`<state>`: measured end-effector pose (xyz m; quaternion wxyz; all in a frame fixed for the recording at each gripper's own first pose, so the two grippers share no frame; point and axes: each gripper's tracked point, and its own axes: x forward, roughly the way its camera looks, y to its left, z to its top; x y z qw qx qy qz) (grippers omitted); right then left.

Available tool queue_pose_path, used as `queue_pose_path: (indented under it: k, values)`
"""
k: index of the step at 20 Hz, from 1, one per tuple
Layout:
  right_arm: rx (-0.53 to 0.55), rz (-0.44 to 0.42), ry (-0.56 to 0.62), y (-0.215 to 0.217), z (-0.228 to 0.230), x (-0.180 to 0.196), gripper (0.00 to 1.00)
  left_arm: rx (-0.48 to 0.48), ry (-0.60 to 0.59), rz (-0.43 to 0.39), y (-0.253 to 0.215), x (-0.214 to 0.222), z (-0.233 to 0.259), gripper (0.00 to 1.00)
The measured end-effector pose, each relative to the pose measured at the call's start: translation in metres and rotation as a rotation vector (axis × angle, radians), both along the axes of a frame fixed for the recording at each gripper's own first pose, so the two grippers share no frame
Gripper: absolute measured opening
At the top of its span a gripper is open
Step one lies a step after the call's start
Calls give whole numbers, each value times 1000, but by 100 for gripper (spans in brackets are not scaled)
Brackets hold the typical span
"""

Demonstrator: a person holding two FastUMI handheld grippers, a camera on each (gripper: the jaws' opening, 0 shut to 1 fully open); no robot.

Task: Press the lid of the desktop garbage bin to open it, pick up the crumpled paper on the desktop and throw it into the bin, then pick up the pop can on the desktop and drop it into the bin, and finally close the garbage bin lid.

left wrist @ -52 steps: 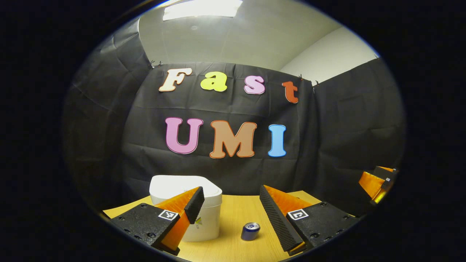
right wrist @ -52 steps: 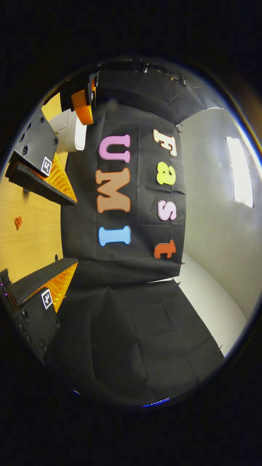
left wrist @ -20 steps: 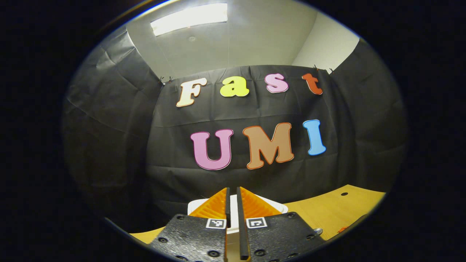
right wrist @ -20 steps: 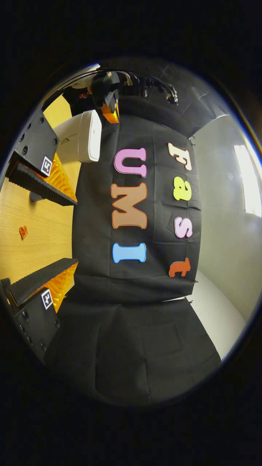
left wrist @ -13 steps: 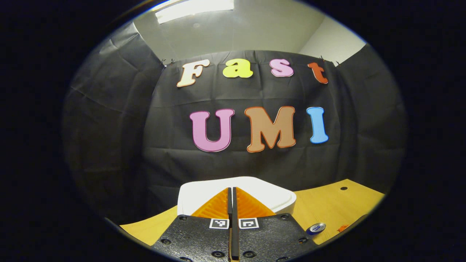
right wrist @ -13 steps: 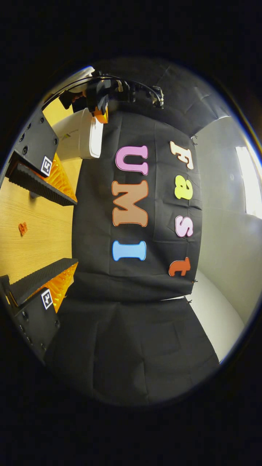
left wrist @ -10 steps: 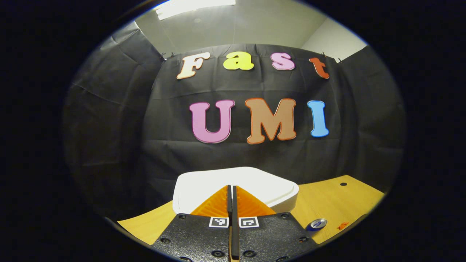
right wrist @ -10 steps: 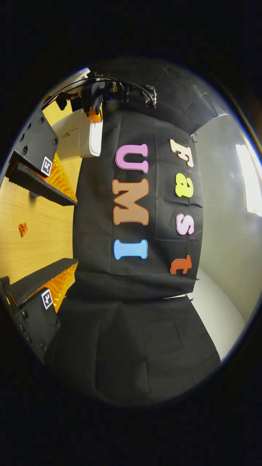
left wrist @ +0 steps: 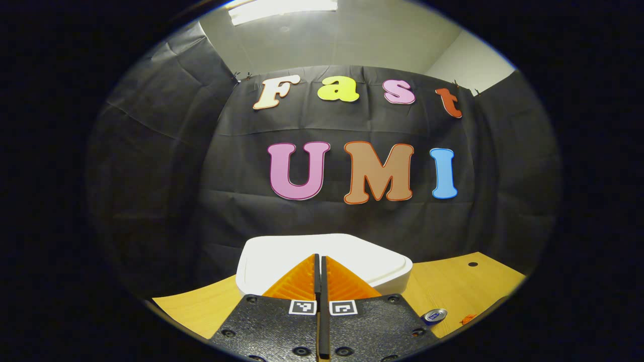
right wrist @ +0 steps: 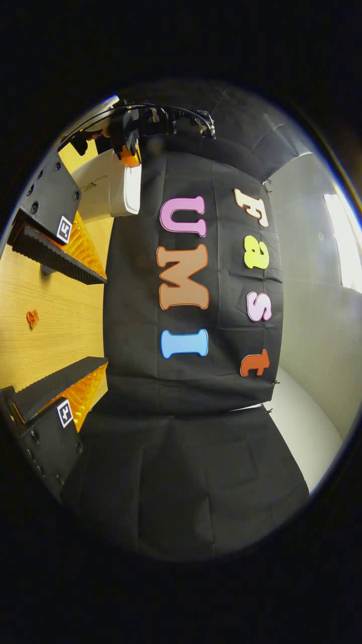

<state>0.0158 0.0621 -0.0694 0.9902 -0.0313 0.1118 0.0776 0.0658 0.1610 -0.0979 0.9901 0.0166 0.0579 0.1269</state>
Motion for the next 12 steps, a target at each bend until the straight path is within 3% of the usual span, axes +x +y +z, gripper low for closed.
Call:
queue_pose_path:
  k: [8,12]
  values:
    - [15,50,37,9,-15,-5,96,-39,32,-34,-2,1,1,0]
    - [-3,61,78,8,-30,-12,96,-19,-15,-1,14,2,32,0]
